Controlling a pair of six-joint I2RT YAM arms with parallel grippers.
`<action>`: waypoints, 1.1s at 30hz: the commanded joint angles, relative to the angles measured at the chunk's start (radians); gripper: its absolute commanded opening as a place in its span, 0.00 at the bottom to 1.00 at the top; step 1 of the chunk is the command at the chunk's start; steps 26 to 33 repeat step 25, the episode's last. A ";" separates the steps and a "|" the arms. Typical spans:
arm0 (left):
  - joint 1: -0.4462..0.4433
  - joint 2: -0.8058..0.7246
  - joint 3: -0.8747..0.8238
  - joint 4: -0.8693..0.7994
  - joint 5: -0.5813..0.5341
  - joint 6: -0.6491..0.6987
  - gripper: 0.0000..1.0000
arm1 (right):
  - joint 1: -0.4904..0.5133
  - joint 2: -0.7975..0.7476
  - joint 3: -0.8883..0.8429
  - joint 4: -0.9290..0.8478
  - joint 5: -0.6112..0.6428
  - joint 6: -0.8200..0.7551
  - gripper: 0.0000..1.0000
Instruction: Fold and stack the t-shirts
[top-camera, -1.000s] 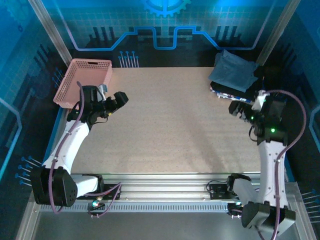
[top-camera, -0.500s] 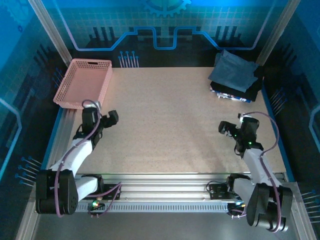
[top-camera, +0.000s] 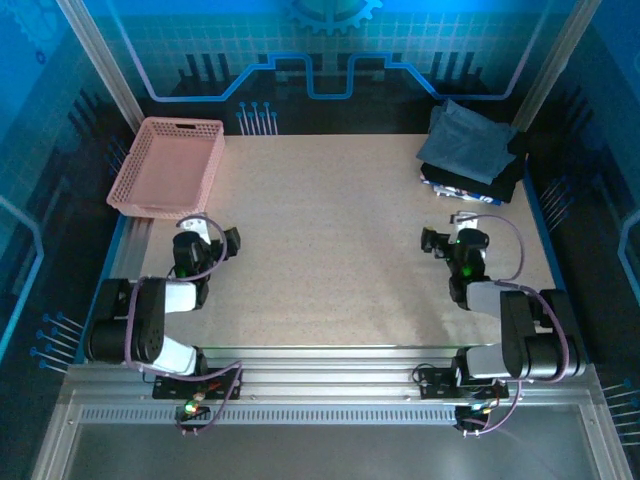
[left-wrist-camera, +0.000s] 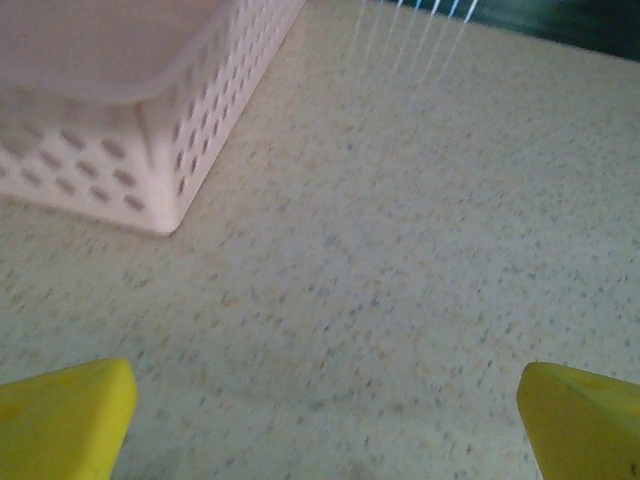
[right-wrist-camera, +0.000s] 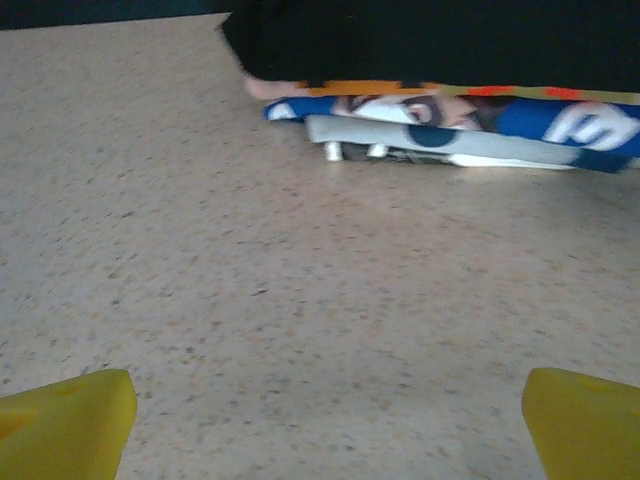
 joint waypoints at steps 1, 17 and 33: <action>-0.021 0.026 0.012 0.108 0.020 0.040 0.99 | 0.085 0.109 0.057 0.128 0.088 -0.112 1.00; -0.040 0.038 0.039 0.087 -0.024 0.052 0.99 | 0.082 0.089 0.066 0.084 0.089 -0.090 1.00; -0.040 0.038 0.039 0.087 -0.023 0.053 0.99 | 0.065 0.087 0.058 0.092 0.046 -0.089 1.00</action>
